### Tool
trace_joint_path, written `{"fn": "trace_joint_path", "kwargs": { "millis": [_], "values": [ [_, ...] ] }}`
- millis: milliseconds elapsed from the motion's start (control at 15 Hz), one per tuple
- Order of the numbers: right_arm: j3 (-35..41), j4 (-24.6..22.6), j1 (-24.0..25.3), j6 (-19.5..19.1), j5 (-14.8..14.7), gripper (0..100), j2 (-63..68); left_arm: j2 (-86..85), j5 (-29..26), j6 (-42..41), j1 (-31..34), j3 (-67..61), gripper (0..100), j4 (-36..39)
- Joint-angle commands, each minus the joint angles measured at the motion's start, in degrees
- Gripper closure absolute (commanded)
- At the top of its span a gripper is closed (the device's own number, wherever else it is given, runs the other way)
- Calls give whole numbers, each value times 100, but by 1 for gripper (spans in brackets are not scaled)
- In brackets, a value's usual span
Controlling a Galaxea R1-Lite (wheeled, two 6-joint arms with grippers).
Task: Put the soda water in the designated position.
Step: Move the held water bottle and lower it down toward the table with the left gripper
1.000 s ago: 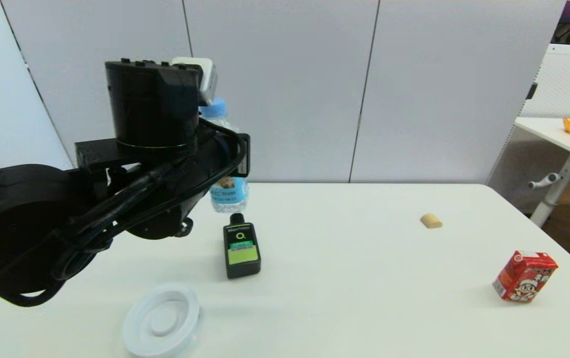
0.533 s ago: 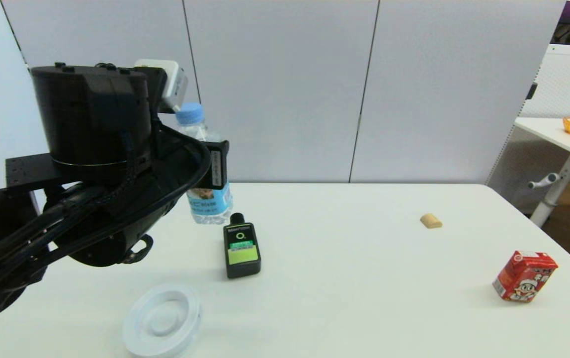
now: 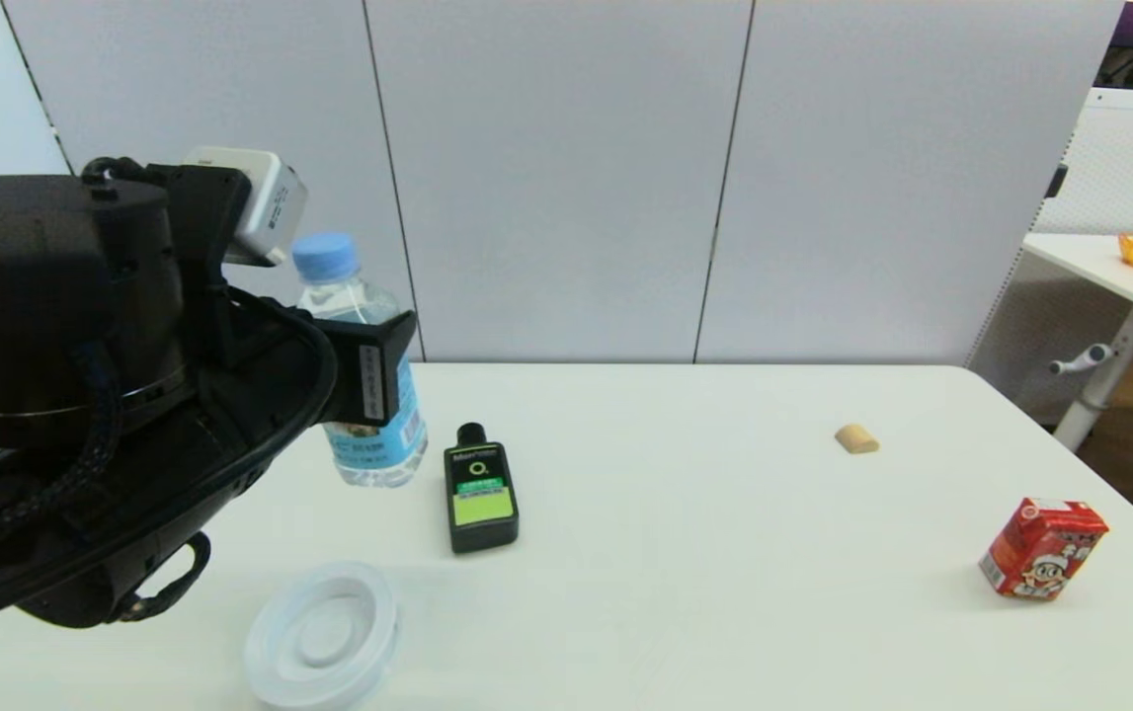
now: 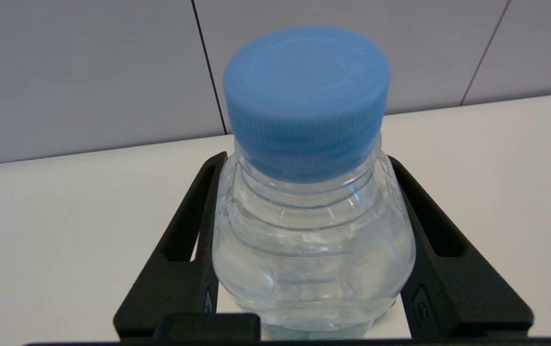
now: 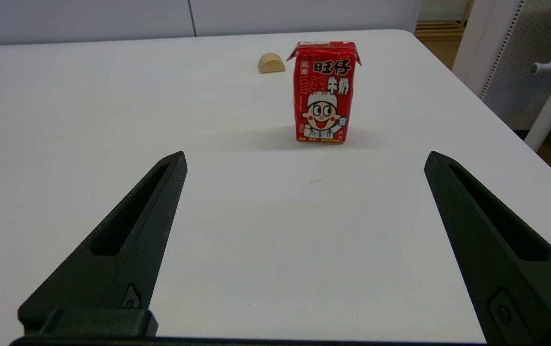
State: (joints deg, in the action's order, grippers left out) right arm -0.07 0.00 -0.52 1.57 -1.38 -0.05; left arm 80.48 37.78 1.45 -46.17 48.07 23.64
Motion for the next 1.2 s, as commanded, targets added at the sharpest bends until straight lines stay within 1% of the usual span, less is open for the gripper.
{"fn": "trace_joint_path", "kwargs": {
  "millis": [67, 200, 600, 667, 933, 1067, 1200],
  "values": [
    [-1, 0, 0, 1, -3, 0, -4, -217, -69, 13, 143, -210, 100, 9],
    [-1, 0, 0, 1, -3, 0, 5, -270, -245, 4, 284, -298, 100, 1],
    [-1, 0, 0, 1, -3, 0, -4, -481, -992, -40, 952, -562, 100, -70],
    [-1, 0, 0, 1, -3, 0, -4, -551, -1211, -136, 1180, -623, 100, -70],
    [-1, 0, 0, 1, -3, 0, 5, -806, -1748, -338, 1927, -773, 100, -79],
    [-1, 0, 0, 1, -3, 0, -4, -929, -1809, -488, 2235, -817, 100, -105],
    [-1, 0, 0, 1, -3, 0, 5, -1008, -1792, -514, 2367, -878, 100, -114]
  ]
}}
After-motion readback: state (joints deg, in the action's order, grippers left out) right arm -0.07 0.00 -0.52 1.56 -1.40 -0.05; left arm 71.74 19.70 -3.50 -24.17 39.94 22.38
